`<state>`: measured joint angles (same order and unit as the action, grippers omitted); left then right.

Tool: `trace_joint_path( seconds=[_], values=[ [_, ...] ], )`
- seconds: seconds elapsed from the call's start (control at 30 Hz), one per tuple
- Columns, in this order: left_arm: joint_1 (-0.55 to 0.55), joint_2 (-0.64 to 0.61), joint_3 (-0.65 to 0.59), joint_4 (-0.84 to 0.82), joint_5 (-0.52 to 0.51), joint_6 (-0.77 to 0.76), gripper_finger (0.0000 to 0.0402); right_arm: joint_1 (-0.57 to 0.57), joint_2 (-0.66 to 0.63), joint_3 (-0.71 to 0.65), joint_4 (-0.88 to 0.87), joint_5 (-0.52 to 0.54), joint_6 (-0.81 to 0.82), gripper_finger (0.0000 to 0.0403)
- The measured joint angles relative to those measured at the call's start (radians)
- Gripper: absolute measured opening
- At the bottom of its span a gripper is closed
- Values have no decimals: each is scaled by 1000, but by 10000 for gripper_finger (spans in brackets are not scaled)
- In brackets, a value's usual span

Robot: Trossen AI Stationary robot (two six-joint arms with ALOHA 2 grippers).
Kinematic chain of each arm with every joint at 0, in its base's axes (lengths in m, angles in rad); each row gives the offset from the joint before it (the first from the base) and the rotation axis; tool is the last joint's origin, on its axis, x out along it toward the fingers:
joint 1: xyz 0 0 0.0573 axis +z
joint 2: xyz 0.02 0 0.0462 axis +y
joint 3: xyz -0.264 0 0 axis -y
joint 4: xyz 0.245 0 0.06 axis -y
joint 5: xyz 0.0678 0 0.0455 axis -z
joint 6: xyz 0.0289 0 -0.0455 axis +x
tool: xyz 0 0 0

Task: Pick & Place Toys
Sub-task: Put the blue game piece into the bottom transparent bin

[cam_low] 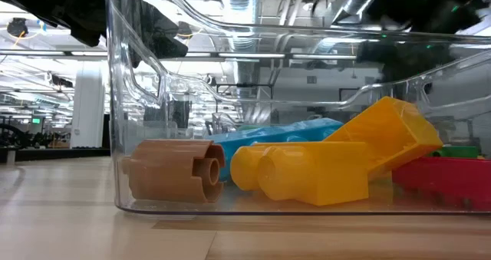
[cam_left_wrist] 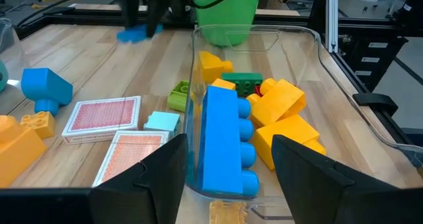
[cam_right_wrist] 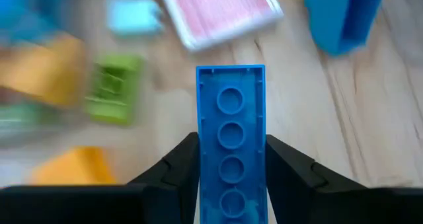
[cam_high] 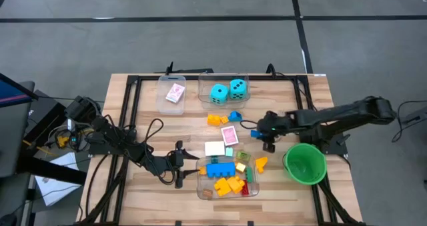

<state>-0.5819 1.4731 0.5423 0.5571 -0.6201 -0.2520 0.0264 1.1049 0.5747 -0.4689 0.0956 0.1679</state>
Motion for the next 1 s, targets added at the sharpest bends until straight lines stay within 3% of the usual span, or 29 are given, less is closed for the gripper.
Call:
trace_joint_path(
  seconds=[0.23, 0.43, 0.7, 1.0],
  values=[
    [0, 0, 0, 0, 0, 0, 213, 167, -241, 2, 43, 7, 42, 128],
    [0, 0, 0, 0, 0, 0, 213, 321, -306, 2, 207, 7, 54, 128],
    [0, 0, 0, 1, 0, 0, 213, 415, -207, 11, 369, 6, 145, 129],
    [0, 0, 0, 1, 0, 0, 213, 419, 35, 168, 395, -42, 198, 129]
  ],
)
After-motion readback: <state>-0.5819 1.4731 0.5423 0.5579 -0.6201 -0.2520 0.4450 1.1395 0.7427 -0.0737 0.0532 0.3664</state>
